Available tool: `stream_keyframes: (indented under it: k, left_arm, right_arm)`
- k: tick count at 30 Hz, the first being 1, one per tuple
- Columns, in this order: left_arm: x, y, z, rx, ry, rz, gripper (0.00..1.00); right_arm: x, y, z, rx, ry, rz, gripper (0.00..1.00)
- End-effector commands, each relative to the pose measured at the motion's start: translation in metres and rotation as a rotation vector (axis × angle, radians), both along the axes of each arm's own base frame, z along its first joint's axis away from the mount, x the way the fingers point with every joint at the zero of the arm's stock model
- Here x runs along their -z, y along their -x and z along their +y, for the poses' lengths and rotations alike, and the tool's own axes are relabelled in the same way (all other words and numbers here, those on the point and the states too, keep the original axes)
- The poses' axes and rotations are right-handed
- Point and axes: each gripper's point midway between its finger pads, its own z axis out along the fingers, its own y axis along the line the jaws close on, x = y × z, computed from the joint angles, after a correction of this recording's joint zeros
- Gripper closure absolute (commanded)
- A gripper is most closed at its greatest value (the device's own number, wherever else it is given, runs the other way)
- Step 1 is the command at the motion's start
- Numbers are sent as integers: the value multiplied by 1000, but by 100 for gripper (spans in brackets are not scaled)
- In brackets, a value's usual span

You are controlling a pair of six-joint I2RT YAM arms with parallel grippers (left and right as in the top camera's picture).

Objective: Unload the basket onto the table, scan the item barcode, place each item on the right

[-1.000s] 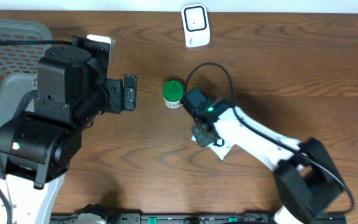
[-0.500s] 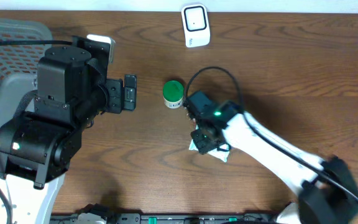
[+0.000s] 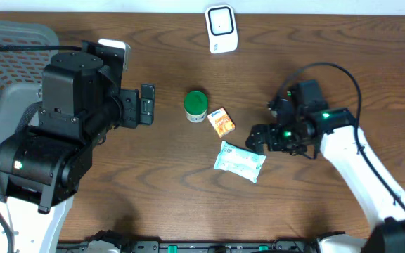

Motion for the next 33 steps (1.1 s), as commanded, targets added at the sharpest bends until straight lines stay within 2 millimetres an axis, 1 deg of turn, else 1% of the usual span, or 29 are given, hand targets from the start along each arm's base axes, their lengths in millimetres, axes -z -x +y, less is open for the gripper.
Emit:
stream_keyframes:
  k: [1, 3, 6, 9, 14, 17, 20, 24, 27, 28, 30, 33]
  left_arm:
    - [1, -1, 4, -18, -5, 1, 2]
    - [1, -1, 4, -18, -5, 1, 2]
    - [1, -1, 4, -18, -5, 1, 2]
    - [1, -1, 4, -18, -5, 1, 2]
    - [1, -1, 4, -18, -5, 1, 2]
    - [1, -1, 4, -18, -5, 1, 2]
    - [1, -1, 4, -18, -5, 1, 2]
    - [1, -1, 4, -18, -5, 1, 2]
    - [1, -1, 4, -18, -5, 1, 2]
    - [1, -1, 4, -18, -5, 1, 2]
    - [1, -1, 4, -18, -5, 1, 2]
    - [1, -1, 4, -18, -5, 1, 2]
  right_arm:
    - [17, 3, 1, -22, -135, 58, 1]
    - [24, 3, 3, -42, -155, 74, 1]
    - [34, 1, 12, -96, -205, 81, 1]
    - [50, 0, 12, -113, -202, 105, 1]
    - [77, 9, 11, -148, -196, 179, 1]
    - [86, 20, 12, -181, -192, 225, 1]
    - [89, 34, 16, -239, -177, 259, 1]
    - [99, 41, 9, -272, -69, 277, 1]
    - [103, 47, 12, -288, -61, 299, 1]
    - [106, 47, 12, -290, -57, 306, 4]
    - [115, 48, 11, -292, -48, 321, 14]
    - [134, 52, 11, -287, -44, 365, 38]
